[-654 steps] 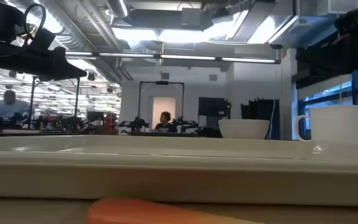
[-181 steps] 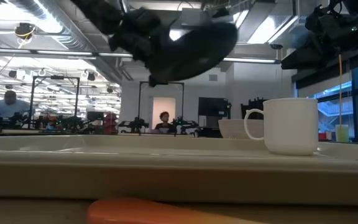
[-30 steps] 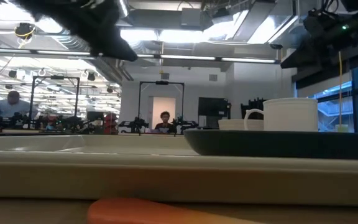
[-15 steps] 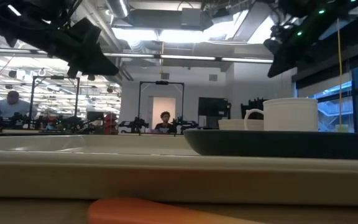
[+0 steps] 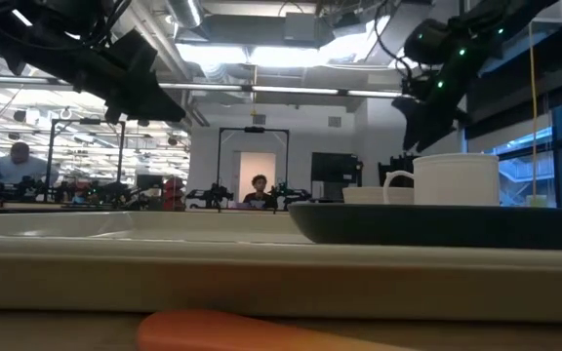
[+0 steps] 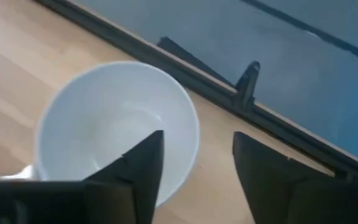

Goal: Set up tray
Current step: Put the white bowl on the black plate, then put the green napkin on the light brown serving tray

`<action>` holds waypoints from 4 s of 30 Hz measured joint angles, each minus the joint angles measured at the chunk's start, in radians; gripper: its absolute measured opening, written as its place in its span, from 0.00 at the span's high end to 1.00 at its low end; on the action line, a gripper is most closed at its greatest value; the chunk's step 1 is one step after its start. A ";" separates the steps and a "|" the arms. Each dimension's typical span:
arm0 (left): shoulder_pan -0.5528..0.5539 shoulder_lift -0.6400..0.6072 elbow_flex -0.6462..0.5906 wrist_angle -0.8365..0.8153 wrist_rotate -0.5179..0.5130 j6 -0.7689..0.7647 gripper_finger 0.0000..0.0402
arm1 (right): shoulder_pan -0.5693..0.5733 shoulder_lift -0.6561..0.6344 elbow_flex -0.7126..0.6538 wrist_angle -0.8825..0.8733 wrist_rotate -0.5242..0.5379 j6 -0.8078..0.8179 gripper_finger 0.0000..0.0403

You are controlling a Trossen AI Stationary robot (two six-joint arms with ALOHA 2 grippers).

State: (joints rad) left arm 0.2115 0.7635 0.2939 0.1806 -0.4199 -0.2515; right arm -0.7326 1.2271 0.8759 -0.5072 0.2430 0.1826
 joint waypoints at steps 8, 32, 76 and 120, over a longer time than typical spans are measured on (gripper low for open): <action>0.000 0.000 0.000 0.000 0.001 0.001 0.82 | -0.025 0.136 0.000 0.001 -0.010 0.053 0.45; 0.000 0.000 0.000 -0.001 0.029 0.002 0.82 | -0.102 0.308 0.000 0.107 -0.110 -0.078 0.97; 0.000 0.000 0.000 -0.005 0.028 -0.014 0.82 | 0.931 0.226 0.210 -0.123 -0.226 0.212 0.98; 0.000 0.001 0.000 -0.004 0.028 -0.024 0.82 | 0.936 0.356 0.175 -0.102 -0.237 0.198 0.78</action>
State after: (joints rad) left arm 0.2115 0.7647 0.2939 0.1762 -0.3916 -0.2760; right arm 0.2039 1.5828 1.0512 -0.6092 0.0059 0.3808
